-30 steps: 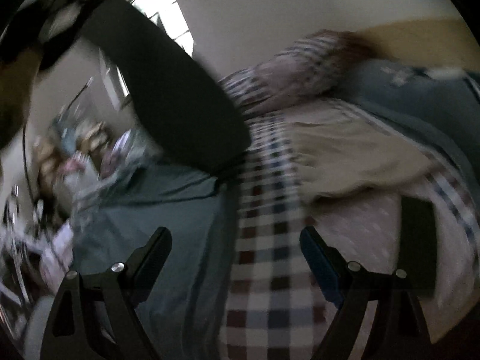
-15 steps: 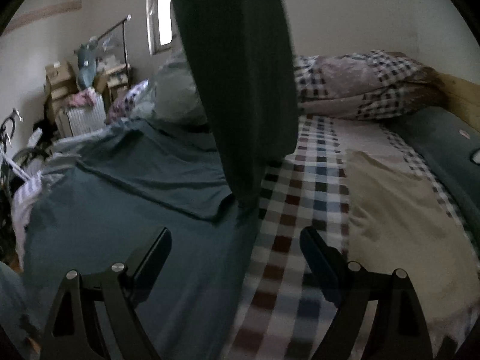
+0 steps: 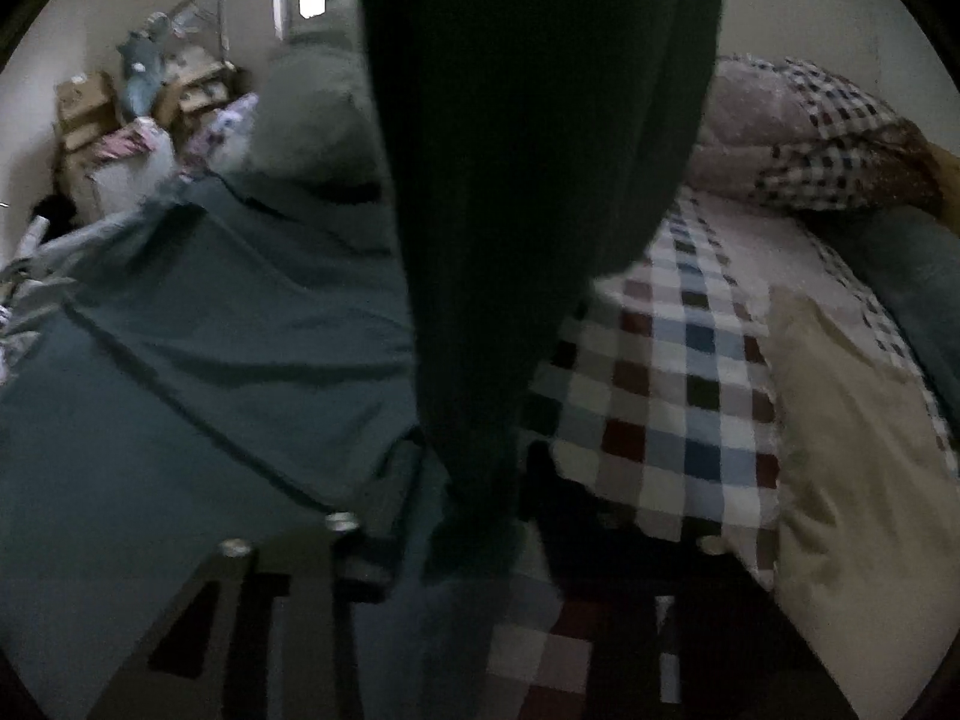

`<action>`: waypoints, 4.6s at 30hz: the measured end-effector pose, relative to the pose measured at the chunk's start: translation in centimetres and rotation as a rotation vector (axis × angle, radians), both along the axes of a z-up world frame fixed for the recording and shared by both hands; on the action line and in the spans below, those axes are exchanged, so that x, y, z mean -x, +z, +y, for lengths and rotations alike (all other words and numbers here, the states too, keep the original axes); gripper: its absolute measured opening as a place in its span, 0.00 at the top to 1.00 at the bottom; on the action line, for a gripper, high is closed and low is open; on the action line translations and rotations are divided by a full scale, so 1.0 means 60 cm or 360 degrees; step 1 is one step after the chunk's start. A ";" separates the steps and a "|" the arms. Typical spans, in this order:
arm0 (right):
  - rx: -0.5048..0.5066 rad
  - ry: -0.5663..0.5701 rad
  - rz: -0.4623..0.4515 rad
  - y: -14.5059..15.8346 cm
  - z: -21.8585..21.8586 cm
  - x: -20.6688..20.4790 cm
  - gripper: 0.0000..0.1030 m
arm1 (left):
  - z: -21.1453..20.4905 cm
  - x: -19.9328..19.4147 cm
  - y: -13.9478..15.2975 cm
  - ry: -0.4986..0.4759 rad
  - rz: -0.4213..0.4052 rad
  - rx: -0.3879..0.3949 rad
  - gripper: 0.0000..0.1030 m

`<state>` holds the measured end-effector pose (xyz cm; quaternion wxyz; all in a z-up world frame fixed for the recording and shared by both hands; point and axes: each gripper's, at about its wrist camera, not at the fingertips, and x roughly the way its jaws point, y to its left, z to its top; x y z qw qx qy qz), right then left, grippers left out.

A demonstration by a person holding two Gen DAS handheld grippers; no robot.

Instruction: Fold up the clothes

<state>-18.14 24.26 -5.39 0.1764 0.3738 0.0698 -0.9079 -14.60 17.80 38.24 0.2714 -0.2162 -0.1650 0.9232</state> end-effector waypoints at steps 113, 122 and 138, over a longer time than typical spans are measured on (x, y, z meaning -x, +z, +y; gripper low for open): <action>-0.0015 0.0124 0.0104 0.081 -0.138 0.082 0.40 | -0.656 0.023 -0.656 0.0882 -0.0869 0.0067 0.96; -0.0255 0.0416 0.0103 0.031 -0.158 0.037 0.40 | -0.687 0.011 -0.592 0.0873 -0.0787 -0.0028 0.97; -0.0218 -0.0027 -0.0105 0.065 0.046 -0.057 0.40 | -0.675 -0.053 -0.617 0.0965 -0.0759 0.0287 0.35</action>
